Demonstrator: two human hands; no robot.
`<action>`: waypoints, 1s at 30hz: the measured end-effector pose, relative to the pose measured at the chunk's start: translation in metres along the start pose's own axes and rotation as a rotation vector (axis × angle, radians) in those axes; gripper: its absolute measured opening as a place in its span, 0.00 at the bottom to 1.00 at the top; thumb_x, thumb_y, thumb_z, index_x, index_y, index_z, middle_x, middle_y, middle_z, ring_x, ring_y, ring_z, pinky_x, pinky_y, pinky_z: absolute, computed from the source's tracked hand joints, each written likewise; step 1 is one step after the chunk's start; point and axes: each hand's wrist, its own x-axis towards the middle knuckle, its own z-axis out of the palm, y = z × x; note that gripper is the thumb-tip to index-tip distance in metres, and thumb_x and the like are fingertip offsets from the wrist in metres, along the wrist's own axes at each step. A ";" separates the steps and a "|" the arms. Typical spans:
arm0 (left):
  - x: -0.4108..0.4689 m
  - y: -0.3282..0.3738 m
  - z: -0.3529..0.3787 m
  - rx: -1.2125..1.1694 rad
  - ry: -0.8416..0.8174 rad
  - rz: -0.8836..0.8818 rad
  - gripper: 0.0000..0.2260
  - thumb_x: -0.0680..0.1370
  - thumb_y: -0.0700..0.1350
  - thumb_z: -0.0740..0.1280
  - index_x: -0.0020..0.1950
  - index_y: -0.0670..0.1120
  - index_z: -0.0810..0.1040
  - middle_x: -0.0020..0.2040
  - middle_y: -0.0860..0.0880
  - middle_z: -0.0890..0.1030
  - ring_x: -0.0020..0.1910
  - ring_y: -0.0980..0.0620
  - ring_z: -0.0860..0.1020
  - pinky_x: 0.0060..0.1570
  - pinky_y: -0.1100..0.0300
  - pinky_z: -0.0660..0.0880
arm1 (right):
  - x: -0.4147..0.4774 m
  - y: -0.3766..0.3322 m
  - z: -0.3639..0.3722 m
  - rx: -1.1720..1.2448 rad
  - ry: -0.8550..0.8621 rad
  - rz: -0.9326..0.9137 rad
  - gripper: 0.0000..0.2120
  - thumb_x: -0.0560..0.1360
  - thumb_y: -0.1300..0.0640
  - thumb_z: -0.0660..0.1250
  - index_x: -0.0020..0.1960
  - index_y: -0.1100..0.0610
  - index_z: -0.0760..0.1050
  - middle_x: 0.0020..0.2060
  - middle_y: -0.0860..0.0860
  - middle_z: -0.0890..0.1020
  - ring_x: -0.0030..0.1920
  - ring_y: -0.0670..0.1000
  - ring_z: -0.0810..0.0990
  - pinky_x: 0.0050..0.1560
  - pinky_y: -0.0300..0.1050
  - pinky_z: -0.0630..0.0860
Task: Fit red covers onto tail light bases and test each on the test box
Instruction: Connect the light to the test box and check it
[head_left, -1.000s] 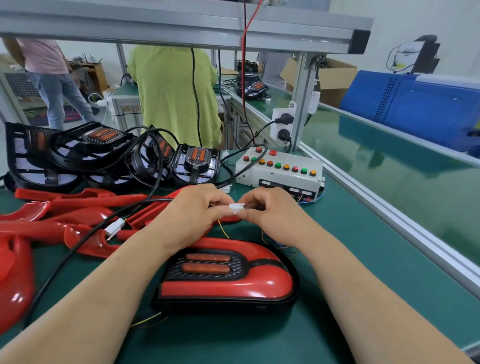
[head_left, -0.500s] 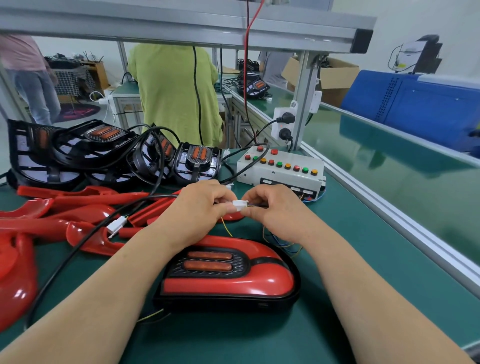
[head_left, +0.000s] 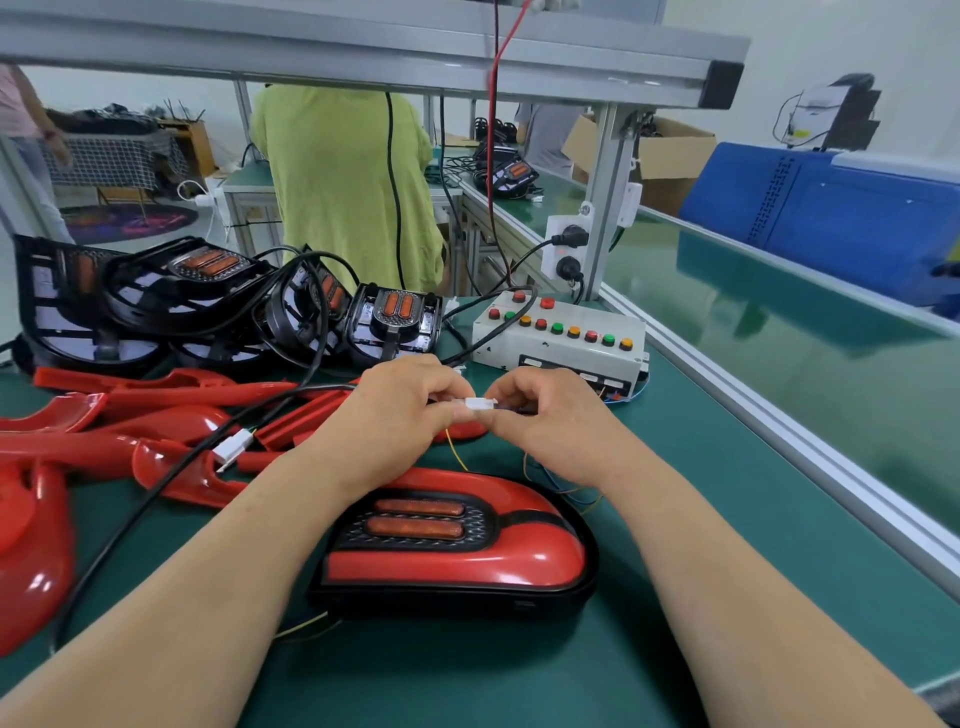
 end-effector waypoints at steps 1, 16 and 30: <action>0.000 0.000 -0.001 0.003 0.000 0.001 0.01 0.76 0.43 0.73 0.47 0.48 0.84 0.42 0.49 0.78 0.33 0.58 0.74 0.39 0.57 0.74 | 0.000 0.001 -0.001 0.010 0.000 0.001 0.07 0.74 0.50 0.74 0.48 0.52 0.81 0.38 0.44 0.82 0.36 0.38 0.77 0.40 0.31 0.72; -0.004 -0.004 -0.016 0.091 -0.062 -0.050 0.01 0.77 0.47 0.72 0.46 0.51 0.84 0.40 0.54 0.80 0.38 0.61 0.77 0.42 0.68 0.71 | 0.010 0.030 -0.004 -0.076 0.081 0.069 0.04 0.74 0.52 0.74 0.45 0.49 0.79 0.37 0.42 0.81 0.36 0.37 0.77 0.40 0.28 0.70; -0.004 0.014 -0.016 0.460 -0.620 -0.198 0.36 0.60 0.81 0.47 0.42 0.55 0.78 0.43 0.57 0.79 0.42 0.57 0.77 0.43 0.57 0.73 | 0.004 0.021 0.005 -0.324 0.060 -0.056 0.12 0.77 0.54 0.70 0.59 0.55 0.81 0.59 0.51 0.78 0.63 0.50 0.73 0.63 0.38 0.65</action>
